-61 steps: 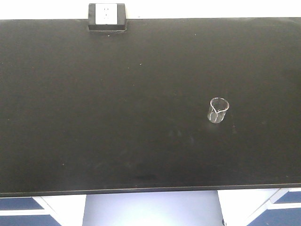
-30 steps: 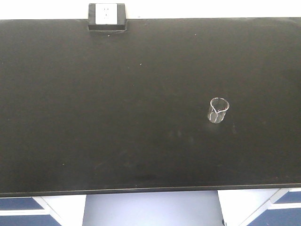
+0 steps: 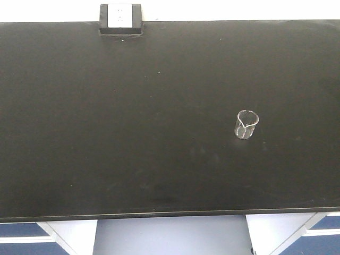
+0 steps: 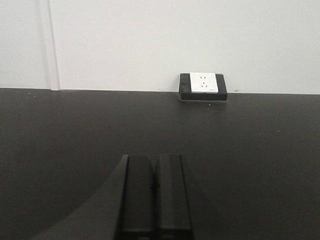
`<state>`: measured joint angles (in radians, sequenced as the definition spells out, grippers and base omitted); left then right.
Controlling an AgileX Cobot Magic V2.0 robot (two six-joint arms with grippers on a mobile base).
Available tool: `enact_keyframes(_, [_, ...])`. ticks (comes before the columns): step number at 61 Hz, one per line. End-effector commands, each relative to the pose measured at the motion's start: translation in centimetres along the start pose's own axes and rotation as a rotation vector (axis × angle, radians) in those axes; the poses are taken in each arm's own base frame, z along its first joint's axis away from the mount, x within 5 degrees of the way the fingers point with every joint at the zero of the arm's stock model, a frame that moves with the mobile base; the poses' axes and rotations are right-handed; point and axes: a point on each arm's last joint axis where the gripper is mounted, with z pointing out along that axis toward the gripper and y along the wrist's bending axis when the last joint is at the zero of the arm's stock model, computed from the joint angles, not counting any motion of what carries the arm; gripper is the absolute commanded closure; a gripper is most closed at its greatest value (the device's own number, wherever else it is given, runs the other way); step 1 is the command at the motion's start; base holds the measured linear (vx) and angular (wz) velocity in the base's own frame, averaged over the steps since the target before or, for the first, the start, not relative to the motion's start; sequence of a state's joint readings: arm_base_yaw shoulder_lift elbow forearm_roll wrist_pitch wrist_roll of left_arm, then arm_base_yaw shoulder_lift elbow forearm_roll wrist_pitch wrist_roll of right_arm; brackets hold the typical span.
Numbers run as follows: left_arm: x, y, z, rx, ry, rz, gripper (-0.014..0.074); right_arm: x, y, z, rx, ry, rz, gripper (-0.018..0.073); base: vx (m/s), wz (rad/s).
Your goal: Grab beaker and place in storage area
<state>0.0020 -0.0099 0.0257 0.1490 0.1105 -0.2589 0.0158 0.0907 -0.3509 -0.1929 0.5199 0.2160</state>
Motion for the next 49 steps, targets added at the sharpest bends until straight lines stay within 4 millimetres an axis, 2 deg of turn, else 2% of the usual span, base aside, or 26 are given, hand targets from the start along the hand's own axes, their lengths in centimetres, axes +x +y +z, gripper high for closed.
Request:
enact_keyframes(1, [-0.1,-0.2,0.0,0.029,-0.076,-0.011,0.0605,1.4,0.4,0.4,-0.048,-0.164,0.003,0.0567,0.00,0.00])
enact_keyframes(9, [-0.1,-0.2,-0.1,0.029,-0.077,-0.011,0.0605,5.7,0.6,2.0,-0.085,-0.163,0.052,0.0567,0.00,0.00])
enact_keyframes(17, [-0.1,-0.2,-0.1,0.029,-0.077,-0.011,0.0605,8.1,0.7,2.9,-0.103,-0.149,0.108,0.0567,0.00,0.00])
enact_keyframes(49, [-0.1,-0.2,-0.1,0.029,-0.077,-0.011,0.0605,8.3,0.7,3.0,-0.100,-0.118,0.118,0.0567,0.00,0.00])
